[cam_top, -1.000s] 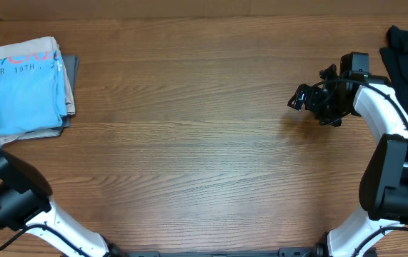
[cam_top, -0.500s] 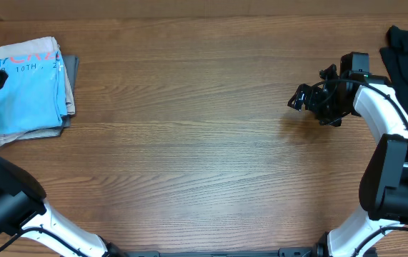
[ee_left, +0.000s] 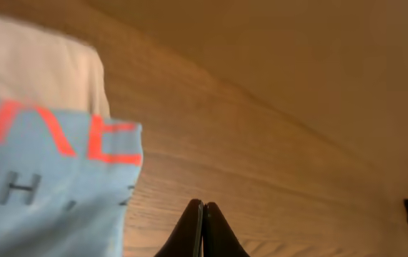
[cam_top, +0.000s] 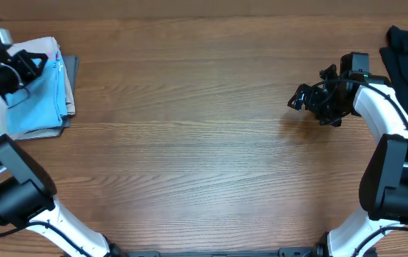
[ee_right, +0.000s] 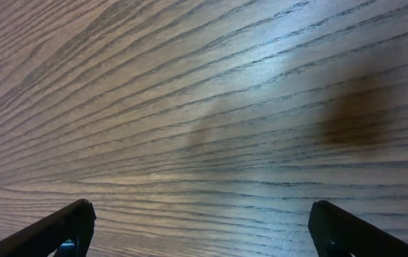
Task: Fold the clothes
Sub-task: 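Release the shirt and press it flat on the stack with left gripper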
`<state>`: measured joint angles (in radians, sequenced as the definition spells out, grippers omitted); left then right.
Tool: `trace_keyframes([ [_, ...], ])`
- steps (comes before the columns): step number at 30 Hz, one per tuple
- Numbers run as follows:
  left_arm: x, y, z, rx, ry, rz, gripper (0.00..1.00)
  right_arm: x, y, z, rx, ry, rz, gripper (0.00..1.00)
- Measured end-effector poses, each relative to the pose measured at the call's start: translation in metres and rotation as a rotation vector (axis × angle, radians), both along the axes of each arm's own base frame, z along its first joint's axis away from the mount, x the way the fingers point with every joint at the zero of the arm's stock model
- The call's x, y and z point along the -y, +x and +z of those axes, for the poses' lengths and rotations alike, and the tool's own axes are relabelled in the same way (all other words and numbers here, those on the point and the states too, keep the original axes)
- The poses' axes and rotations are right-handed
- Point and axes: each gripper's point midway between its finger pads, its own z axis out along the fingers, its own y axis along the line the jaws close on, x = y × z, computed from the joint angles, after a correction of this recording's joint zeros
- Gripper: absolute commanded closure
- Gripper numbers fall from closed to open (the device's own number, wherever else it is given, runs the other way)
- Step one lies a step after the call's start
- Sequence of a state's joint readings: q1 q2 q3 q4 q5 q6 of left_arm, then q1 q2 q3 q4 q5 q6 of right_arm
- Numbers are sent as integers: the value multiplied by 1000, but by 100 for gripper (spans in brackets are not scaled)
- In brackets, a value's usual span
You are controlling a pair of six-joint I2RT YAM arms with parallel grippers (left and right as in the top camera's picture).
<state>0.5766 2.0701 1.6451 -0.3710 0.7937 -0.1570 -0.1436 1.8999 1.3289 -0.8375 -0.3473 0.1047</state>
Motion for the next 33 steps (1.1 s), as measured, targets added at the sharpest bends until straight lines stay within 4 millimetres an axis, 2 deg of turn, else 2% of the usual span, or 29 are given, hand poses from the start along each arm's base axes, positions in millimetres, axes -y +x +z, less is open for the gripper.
trace_keyframes([
  [7, 14, -7, -62, -65, 6, 66, 96, 0, 0, 0, 0, 0, 0, 0],
  [11, 15, -12, -79, -55, 15, 85, 94, 0, 0, 0, 0, 0, 0, 0],
  [14, 17, -14, -84, -60, 0, 88, 95, 0, 0, 0, 0, 0, 0, 0],
  [19, 25, -7, -68, 20, -31, 32, 96, 0, 0, 0, 0, 0, 0, 0],
  [23, 35, 7, -21, 219, -75, -73, 96, 0, 0, 0, 0, 0, 0, 0],
  [27, 29, 12, 9, 269, -138, -83, 96, 0, 0, 0, 0, 0, 0, 0],
  [30, 17, 12, 17, 270, -155, -49, 96, 0, 0, 0, 0, 0, 0, 0],
  [33, 7, 12, 7, 215, -165, 22, 96, 0, 0, 0, 0, 0, 0, 0],
])
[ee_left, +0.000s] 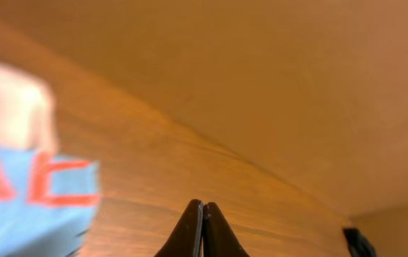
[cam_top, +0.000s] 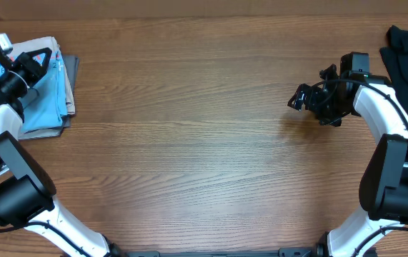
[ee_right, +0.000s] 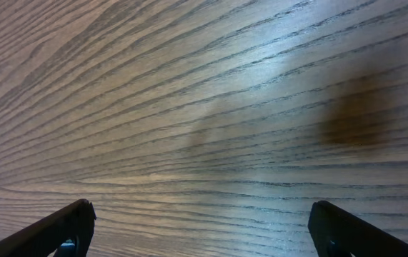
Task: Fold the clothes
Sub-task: 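Release the shirt and press it flat on the stack with left gripper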
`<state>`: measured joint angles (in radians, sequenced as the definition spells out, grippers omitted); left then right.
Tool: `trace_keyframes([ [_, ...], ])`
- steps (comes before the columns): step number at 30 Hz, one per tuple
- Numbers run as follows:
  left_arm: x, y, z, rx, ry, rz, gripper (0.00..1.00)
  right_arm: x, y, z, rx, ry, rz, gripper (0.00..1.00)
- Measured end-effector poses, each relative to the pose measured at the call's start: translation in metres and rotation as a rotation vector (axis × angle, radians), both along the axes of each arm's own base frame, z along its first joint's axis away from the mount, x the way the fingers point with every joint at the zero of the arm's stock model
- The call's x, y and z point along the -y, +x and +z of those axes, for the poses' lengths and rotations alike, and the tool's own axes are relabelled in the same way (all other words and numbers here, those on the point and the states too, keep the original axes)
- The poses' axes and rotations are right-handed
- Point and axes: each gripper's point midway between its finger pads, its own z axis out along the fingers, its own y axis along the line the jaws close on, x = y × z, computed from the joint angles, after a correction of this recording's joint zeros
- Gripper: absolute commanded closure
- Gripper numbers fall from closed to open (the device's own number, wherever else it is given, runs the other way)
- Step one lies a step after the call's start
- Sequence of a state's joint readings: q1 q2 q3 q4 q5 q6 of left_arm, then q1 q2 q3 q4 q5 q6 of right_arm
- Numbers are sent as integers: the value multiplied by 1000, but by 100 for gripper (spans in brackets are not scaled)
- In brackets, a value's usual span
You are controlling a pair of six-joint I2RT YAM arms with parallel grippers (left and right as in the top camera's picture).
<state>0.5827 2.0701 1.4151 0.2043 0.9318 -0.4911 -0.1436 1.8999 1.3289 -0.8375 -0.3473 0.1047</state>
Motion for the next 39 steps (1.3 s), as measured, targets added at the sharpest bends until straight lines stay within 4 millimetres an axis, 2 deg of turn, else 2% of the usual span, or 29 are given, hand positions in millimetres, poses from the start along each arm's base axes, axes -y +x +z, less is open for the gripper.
trace_keyframes([
  [10, -23, 11, -25, -47, 102, 134, 96, 0, 0, 0, 0, 0, 0, 0],
  [16, -23, 16, -94, -115, 56, 112, 96, 0, 0, 0, 1, 0, 0, 0],
  [18, -21, 18, -101, -101, 50, 91, 96, 0, 0, 0, 0, 0, 0, 0],
  [22, -16, 21, -84, -36, 46, 32, 96, 0, 0, 0, 0, 0, 0, 0],
  [26, -21, 26, -54, 26, 34, -7, 96, 0, 0, 0, 0, 0, 0, 0],
  [31, -49, 17, 4, 98, 57, 23, 96, 0, 0, 0, 0, 0, 0, 0],
  [33, -65, 8, 20, 99, 60, 58, 96, 0, 0, 0, 0, 0, 0, 0],
  [35, -82, -3, 23, 61, 44, 107, 96, 0, 0, 0, 0, 0, 0, 0],
  [39, -107, -22, -6, -68, 27, 197, 96, 0, 0, 0, 0, 0, 0, 0],
])
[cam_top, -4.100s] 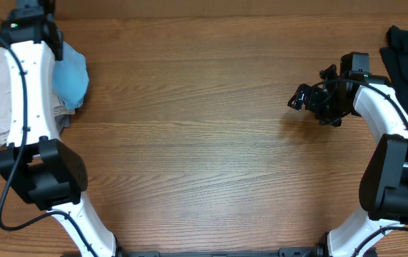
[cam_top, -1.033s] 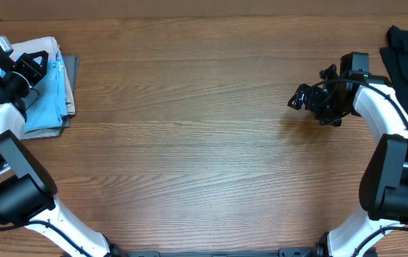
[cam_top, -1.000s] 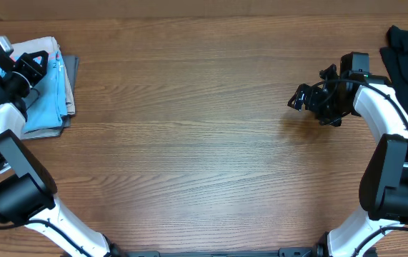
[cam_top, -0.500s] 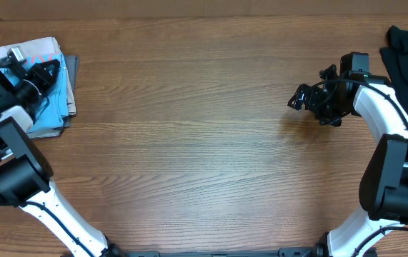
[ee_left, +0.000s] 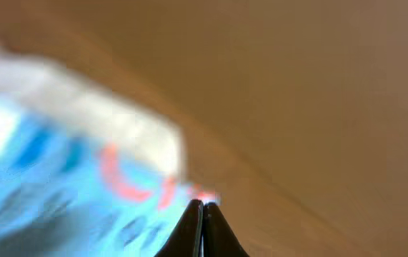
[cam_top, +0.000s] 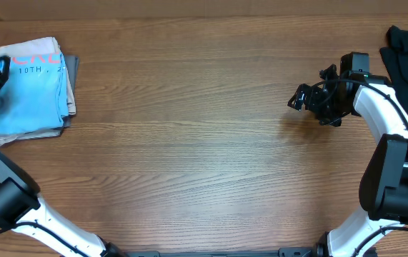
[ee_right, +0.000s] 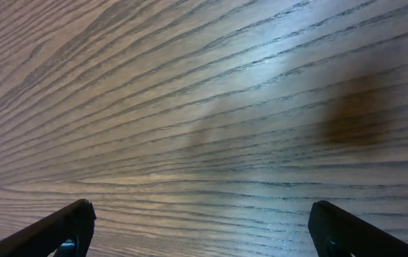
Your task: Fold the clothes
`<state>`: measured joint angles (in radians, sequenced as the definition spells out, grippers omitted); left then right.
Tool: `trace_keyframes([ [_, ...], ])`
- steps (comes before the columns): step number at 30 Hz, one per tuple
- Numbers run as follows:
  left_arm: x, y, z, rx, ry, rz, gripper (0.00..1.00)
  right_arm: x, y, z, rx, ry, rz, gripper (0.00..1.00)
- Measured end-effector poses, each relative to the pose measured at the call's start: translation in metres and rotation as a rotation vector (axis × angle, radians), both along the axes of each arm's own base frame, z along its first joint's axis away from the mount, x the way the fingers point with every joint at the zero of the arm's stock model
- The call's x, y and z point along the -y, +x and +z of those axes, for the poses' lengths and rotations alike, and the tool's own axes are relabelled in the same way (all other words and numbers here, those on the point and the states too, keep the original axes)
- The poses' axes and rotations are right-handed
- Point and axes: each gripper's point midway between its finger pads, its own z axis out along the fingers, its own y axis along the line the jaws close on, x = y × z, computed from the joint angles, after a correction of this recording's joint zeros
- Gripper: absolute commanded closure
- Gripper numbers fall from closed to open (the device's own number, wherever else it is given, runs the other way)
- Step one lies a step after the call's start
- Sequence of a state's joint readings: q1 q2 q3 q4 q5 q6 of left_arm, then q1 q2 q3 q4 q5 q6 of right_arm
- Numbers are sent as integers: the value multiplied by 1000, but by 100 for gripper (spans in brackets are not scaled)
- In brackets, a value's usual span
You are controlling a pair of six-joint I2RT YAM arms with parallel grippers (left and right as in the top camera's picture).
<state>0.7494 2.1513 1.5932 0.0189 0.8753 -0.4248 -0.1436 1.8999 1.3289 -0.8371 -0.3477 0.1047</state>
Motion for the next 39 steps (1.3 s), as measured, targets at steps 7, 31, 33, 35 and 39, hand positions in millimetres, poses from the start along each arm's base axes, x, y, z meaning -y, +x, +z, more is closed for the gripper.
trace_keyframes([
  [7, -18, -13, -46, -158, 94, 83, 96, 0, 0, 0, -1, 0, 0, 0],
  [31, 207, 13, 140, 4, 282, -231, 87, 0, 0, 0, -1, 0, 0, 0],
  [33, 247, 12, 137, -25, 285, -289, 89, 0, 0, 0, 0, 0, 0, 0],
  [35, 274, 9, 122, -91, 283, -324, 96, 0, 0, 0, 0, 0, 0, 0],
  [39, 301, -6, 79, -288, 321, -327, 96, 0, 0, 0, 0, 0, 0, 0],
])
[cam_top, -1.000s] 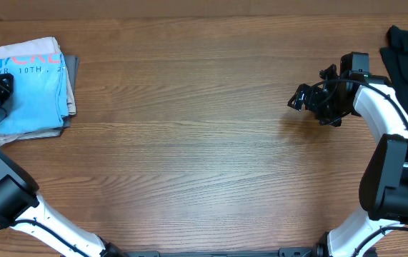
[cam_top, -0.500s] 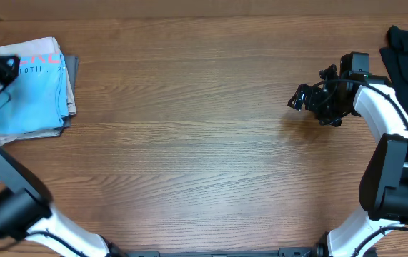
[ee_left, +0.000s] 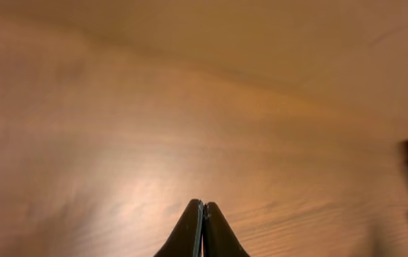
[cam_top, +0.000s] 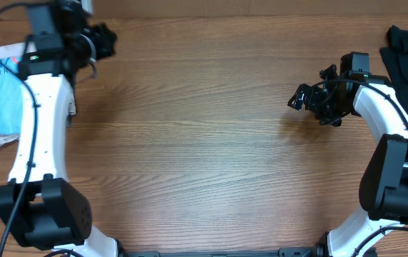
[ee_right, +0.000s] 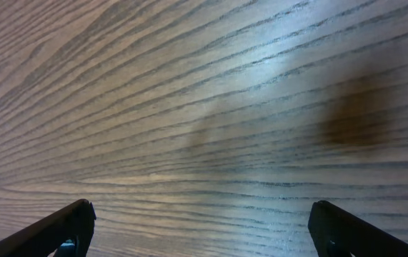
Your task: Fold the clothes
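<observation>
A folded light-blue shirt (cam_top: 0, 100) with lettering lies on a folded stack at the far left edge of the table. A dark garment lies bunched at the far right. My left gripper (cam_top: 106, 39) is shut and empty at the back left, to the right of the stack; in the left wrist view its closed gripper (ee_left: 204, 214) hangs over bare wood. My right gripper (cam_top: 296, 98) stands open over bare wood, left of the dark garment, with nothing between its fingers (ee_right: 68, 225).
The wooden table (cam_top: 204, 157) spans the whole overhead view. A beige garment edge (cam_top: 3, 139) shows under the blue shirt. The left arm's white links (cam_top: 43, 121) lie beside the stack.
My left gripper has moved from the far left edge, over the blue shirt, to the back of the table right of the stack. It stays shut. The right arm has not moved.
My left gripper was shut over the folded blue shirt at the stack. It stayed shut near the stack, then sat at the table's far left edge. Now it is away from the stack. The right gripper stayed open in place throughout.
</observation>
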`<state>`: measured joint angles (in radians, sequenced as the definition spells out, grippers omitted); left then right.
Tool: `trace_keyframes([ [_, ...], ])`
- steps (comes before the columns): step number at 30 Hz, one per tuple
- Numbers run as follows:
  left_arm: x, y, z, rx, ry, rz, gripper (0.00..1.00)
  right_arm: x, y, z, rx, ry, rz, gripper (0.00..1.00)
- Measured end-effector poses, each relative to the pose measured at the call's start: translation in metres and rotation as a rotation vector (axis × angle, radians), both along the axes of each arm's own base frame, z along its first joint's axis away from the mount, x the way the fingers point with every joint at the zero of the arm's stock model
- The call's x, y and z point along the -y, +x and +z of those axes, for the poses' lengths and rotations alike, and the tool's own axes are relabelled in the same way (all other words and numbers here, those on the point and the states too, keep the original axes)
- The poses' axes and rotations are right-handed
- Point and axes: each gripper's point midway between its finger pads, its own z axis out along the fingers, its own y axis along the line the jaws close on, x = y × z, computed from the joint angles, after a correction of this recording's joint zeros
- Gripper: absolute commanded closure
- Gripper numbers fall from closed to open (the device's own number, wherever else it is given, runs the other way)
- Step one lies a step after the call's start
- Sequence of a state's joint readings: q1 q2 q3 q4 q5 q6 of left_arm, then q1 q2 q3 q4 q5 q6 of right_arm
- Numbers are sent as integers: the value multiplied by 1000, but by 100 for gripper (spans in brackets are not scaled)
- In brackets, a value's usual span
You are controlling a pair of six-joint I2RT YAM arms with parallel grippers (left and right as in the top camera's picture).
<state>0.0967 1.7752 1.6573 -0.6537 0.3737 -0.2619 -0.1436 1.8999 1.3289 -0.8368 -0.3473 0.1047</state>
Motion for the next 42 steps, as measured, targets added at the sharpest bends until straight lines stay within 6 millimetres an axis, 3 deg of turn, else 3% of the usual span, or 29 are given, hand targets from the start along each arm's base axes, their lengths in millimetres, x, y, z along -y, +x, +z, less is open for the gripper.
trace_keyframes([
  [3, -6, -20, -28, -143, 104, 66, 96, 0, 0, 0, 0, 0, 0, 0],
  [8, -41, -75, -63, -411, 199, 164, 96, 0, 0, 0, 0, 0, 1, 0],
  [11, -69, -103, -73, -532, 235, 233, 96, 0, 0, 0, 0, 0, 0, 0],
  [14, -102, -118, -76, -581, 255, 318, 96, 0, 0, 0, -1, 0, 0, 0],
  [21, -169, -132, -80, -586, 272, 506, 96, 0, 0, 0, 0, 0, 0, 0],
  [27, -215, -125, -104, -496, 252, 628, 96, 0, 0, 0, -1, 0, 0, 0],
  [34, -216, -117, -144, -457, 223, 621, 96, 0, 0, 0, -1, 0, 1, 0],
  [42, -218, -107, -169, -364, 247, 591, 96, 0, 0, 0, -1, 0, 0, 0],
])
